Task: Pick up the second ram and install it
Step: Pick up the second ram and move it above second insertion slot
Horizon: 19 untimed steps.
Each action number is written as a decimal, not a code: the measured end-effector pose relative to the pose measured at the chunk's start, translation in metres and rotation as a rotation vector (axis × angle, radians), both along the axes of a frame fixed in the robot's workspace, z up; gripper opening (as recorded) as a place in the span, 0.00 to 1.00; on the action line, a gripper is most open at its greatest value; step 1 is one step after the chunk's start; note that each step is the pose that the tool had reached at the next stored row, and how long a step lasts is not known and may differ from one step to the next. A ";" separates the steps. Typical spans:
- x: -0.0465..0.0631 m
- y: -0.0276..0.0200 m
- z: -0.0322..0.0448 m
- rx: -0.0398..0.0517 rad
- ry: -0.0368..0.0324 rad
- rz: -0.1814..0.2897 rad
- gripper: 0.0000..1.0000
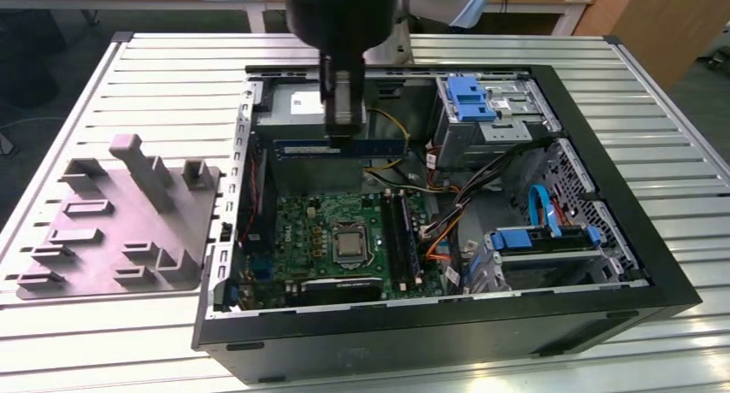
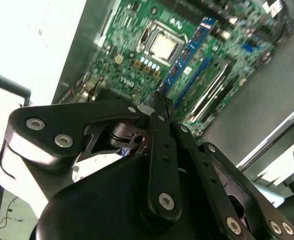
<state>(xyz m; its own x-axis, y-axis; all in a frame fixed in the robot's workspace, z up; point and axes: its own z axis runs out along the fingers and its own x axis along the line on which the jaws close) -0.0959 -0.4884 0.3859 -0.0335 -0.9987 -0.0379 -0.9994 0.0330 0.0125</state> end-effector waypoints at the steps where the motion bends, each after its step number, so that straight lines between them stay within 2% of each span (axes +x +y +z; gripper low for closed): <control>1: 0.004 -0.0001 0.0000 0.0000 0.0002 0.000 0.11; 7: 0.028 -0.0007 0.0000 0.0000 0.0012 0.000 0.11; 9: 0.033 -0.0008 -0.0002 0.0002 0.0014 0.000 0.11; 19: 0.034 -0.0007 -0.0170 -0.0001 0.0015 0.000 0.11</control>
